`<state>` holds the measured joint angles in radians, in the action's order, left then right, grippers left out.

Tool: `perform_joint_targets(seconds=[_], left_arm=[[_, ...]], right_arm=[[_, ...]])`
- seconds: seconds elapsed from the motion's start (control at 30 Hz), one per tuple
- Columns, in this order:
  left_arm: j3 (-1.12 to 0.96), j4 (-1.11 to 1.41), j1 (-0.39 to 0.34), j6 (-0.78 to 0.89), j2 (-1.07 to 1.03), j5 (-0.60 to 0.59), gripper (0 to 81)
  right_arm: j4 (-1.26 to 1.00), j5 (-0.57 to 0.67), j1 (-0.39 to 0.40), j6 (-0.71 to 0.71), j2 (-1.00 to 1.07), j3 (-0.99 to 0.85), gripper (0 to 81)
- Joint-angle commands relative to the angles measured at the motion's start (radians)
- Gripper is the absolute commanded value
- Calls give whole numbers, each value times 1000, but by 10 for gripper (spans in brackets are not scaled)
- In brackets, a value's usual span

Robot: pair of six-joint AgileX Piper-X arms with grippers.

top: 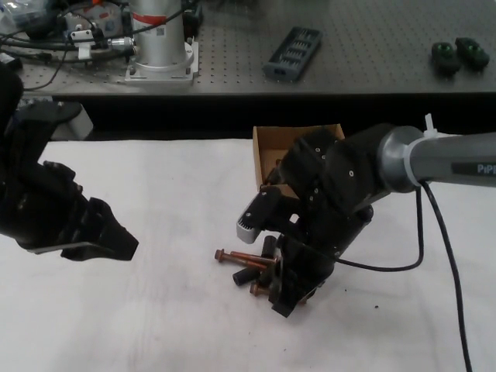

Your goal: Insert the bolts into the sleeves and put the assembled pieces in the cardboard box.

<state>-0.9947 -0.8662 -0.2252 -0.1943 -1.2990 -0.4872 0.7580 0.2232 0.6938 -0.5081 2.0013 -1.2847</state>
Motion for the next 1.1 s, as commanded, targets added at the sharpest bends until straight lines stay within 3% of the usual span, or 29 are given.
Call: perform_joint_targets(seconds=[0.0, 0.53, 0.73, 0.8, 0.93, 1.07], left_arm=[[-3, 17, 4, 10, 12, 10, 293], [-3, 37, 4, 10, 12, 10, 293], [-3, 37, 4, 10, 12, 10, 293], [-3, 37, 4, 10, 12, 10, 293], [-3, 37, 4, 10, 12, 10, 293], [-3, 37, 4, 20, 12, 10, 293]], right_arm=[[54, -35, -7, -9, 27, 11, 203], [54, -39, 94, -1, 27, 11, 203], [69, -106, 112, -1, 25, 11, 199], [71, -128, 112, -1, 25, 11, 162], [71, -147, 112, 19, 25, 11, 6], [71, -147, 112, 79, 21, 11, 43]])
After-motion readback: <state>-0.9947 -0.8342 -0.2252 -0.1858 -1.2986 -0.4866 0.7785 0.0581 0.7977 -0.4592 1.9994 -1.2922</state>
